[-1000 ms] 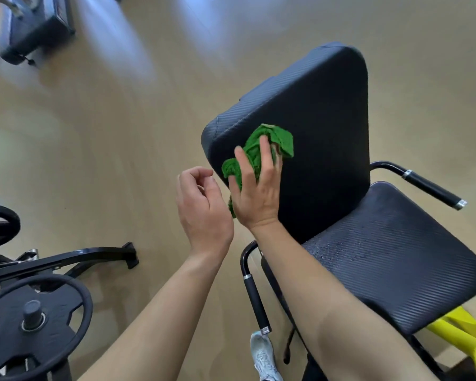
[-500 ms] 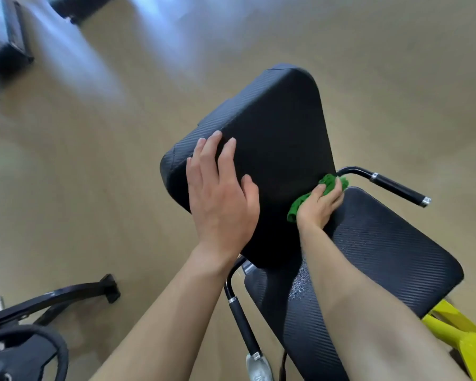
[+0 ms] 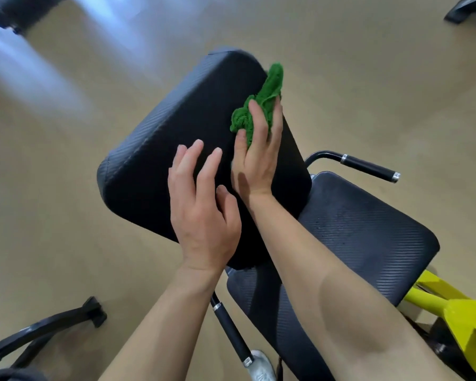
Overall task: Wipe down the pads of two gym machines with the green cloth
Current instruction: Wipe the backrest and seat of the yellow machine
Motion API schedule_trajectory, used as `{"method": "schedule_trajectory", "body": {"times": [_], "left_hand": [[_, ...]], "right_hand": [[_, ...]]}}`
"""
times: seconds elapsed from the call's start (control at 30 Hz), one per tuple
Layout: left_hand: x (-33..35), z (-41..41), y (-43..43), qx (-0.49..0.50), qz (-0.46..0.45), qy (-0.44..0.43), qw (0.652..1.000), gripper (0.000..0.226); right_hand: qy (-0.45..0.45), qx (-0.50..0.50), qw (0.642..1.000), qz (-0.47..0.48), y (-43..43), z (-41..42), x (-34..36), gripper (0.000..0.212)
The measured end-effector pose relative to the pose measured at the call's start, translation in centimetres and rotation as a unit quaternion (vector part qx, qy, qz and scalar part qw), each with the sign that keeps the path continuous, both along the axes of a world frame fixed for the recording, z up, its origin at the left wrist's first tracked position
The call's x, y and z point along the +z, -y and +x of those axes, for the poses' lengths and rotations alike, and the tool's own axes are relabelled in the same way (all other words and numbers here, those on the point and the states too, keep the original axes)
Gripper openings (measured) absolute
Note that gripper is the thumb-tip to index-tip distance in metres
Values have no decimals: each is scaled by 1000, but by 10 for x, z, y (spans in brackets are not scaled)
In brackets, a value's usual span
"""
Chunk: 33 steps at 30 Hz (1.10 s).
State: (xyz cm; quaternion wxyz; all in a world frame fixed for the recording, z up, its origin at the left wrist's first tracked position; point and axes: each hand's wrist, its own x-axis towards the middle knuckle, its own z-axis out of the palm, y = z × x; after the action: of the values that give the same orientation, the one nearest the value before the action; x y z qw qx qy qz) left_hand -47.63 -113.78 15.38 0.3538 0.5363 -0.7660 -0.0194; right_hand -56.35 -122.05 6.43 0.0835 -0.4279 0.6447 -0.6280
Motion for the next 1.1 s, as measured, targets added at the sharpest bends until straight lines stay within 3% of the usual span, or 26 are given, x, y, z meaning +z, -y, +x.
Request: {"method": "schedule_trajectory", "body": {"times": [0.17,0.3,0.5,0.57,0.7,0.8,0.93,1.03,1.1], "left_hand": [[-55,-5,-20,-17,44,-3,999,50],[-92,-7,-41,-29,83,-12,996,47],[-97,10,-60,-17,115,-28,993,44],[-80,21,-59,-14,108,-40,993,44],[-32,48,-41,-4,45,-46,998,44],[-8,68,-22,21,2,-46,999,46],[-6,84,-15,68,3,-65,996,53],[-22,82,-26,63,3,-65,996,55],[-38,79,-37,44,9,-56,997,55]], "right_hand": [[88,-58,991,80,-34,-21,-91,44],[246,-143,940,191,-69,-23,-155,46],[376,-222,866,242,-75,-3,-139,44],[392,-215,863,234,-70,14,-108,44],[316,-122,930,141,-54,54,-20,46],[166,3,986,24,-34,80,43,50],[-50,68,994,-63,-31,87,44,41],[-57,54,997,-19,-51,74,-12,41],[29,10,997,70,-75,70,-64,46]]}}
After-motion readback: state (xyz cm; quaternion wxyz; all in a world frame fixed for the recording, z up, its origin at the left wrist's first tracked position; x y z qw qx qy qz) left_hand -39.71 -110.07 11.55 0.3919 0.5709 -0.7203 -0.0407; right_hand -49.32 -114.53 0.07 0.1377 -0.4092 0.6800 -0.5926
